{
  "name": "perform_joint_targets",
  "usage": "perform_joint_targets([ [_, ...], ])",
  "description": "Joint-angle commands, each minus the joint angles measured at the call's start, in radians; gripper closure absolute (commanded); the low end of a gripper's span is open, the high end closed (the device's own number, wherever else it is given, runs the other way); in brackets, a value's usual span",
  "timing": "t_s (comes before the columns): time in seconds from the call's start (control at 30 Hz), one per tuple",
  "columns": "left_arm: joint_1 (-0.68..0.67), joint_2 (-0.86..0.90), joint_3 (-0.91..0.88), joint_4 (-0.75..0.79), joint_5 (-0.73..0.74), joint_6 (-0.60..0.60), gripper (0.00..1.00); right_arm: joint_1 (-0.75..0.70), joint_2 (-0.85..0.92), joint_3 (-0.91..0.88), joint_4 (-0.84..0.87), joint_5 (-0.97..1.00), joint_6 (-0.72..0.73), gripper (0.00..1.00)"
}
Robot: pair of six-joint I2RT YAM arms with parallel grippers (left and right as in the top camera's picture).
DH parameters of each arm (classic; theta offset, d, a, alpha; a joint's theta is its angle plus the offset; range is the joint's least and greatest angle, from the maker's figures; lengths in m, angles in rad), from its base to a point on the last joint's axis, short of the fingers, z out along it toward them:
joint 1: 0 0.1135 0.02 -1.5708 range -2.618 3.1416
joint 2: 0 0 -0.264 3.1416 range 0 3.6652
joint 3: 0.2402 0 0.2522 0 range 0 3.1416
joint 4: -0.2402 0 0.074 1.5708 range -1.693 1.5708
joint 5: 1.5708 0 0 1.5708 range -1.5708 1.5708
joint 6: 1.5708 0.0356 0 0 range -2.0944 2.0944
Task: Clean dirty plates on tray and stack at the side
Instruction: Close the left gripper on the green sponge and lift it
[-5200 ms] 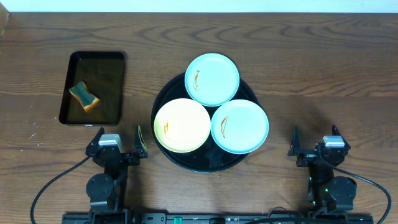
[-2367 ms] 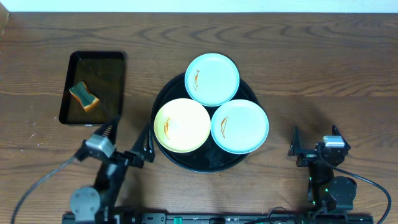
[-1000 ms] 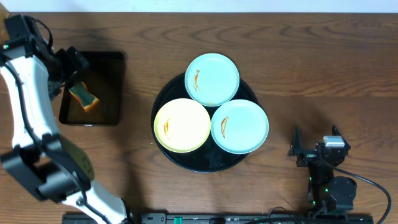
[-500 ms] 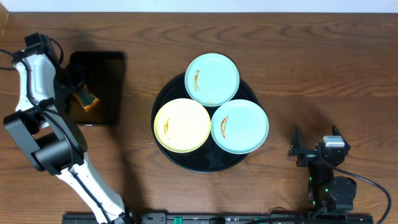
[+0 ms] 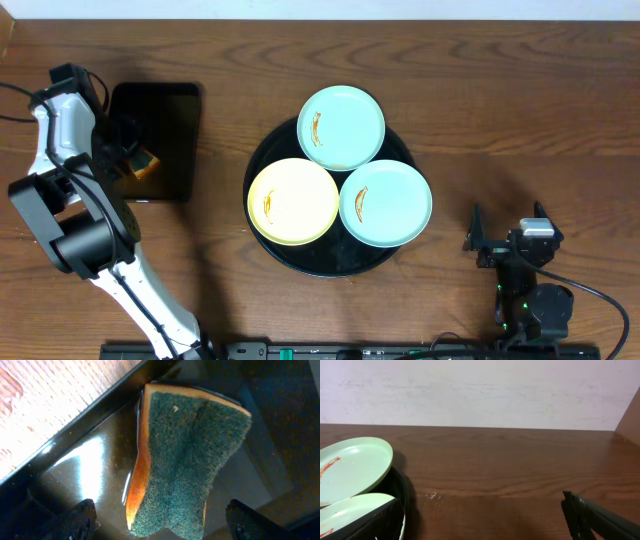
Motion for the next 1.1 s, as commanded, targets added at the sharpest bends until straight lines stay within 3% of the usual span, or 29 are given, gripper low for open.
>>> perform_joint_targets([
  [0.0, -0.005, 0.007, -0.013, 0.002, -0.012, 0.001, 0.17, -0.009, -0.005, -0.002, -0.004, 0.006, -0.008, 0.01],
  [0.4, -0.041, 0.008, -0.046, 0.035, -0.017, 0.001, 0.18, -0.009, -0.005, -0.002, -0.004, 0.006, -0.008, 0.01],
  [0.73, -0.044, 0.008, -0.048, 0.040, -0.121, 0.002, 0.18, -0.009, -0.005, -0.002, -0.004, 0.006, -0.008, 0.01],
  [1.07, -0.045, 0.008, -0.048, 0.125, -0.121, 0.057, 0.17, -0.009, -0.005, -0.002, -0.004, 0.006, -0.008, 0.01],
])
